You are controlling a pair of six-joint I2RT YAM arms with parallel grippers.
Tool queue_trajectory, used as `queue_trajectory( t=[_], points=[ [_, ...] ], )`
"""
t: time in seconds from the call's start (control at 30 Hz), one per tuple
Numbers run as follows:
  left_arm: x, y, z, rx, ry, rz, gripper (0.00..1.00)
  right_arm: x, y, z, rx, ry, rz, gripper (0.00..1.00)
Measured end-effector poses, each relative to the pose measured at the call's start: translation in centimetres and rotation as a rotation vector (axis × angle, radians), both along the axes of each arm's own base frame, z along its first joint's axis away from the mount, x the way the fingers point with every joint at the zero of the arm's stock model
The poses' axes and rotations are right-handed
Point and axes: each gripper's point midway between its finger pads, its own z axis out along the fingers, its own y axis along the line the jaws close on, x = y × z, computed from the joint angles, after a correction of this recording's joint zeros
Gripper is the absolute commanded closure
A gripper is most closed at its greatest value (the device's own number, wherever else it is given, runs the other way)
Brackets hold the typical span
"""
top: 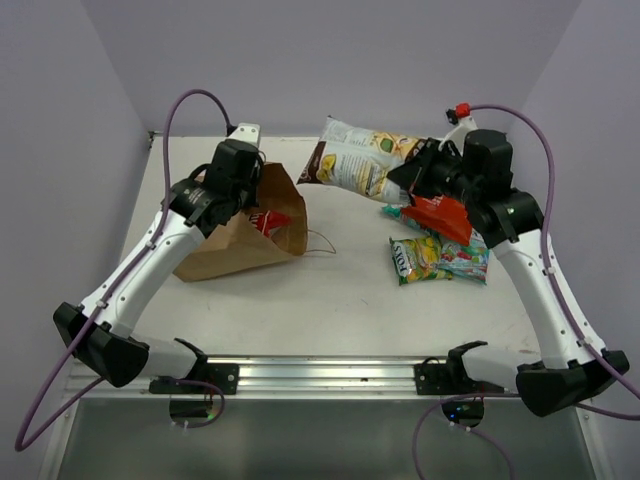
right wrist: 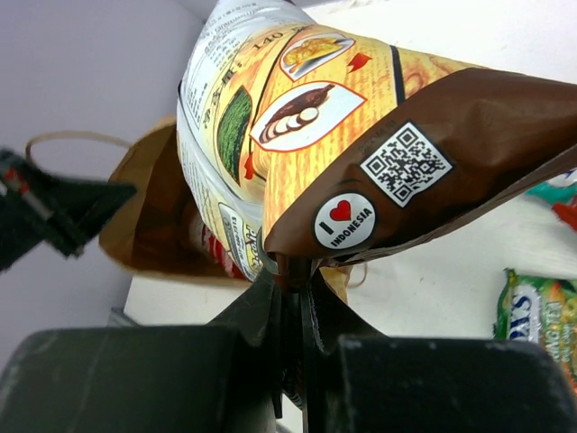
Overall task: Place the snacks into the paper bag
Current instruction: Place the snack in the paper bag.
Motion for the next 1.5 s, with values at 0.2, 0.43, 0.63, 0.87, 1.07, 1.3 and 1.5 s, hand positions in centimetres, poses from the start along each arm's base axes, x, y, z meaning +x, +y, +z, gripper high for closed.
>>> queue_trajectory(
  t=[0.2,0.43,0.63,0.87,1.07,1.3,1.5],
  points=[
    [0.7,-0.4,0.1,-0.001,0.001,-0.005,1.00,-4.1,4.2,-2.8,0.001,0.042,0.137,1.00],
    [0.6,-0.6,0.1,-0.003,0.002,-0.014,1.00,-6.1,8.7,-7.7,-0.007,0.130,0.248,1.00],
    [0.6,-1.1,0.1,-0.021,0.008,-0.036,1.00,-5.8,12.1,-7.8,0.052,0.103,0.301,1.00],
    [0.6,-1.6,0.2,-0.045,0.010,-0.061,1.00,-5.2,15.7,-8.3,0.111,0.102,0.345,1.00],
    [0.5,-2.7,0.2,-0.073,0.016,-0.117,1.00,-5.7,20.4,-11.3,0.128,0.159,0.409,1.00],
    [0.1,-3.7,0.1,-0.107,0.037,-0.171,1.00,-6.0,24.7,-12.2,0.176,0.166,0.433,1.00],
    [-0.3,-4.4,0.1,-0.131,0.048,-0.203,1.00,-5.7,27.8,-13.0,0.217,0.162,0.419,1.00]
  ],
)
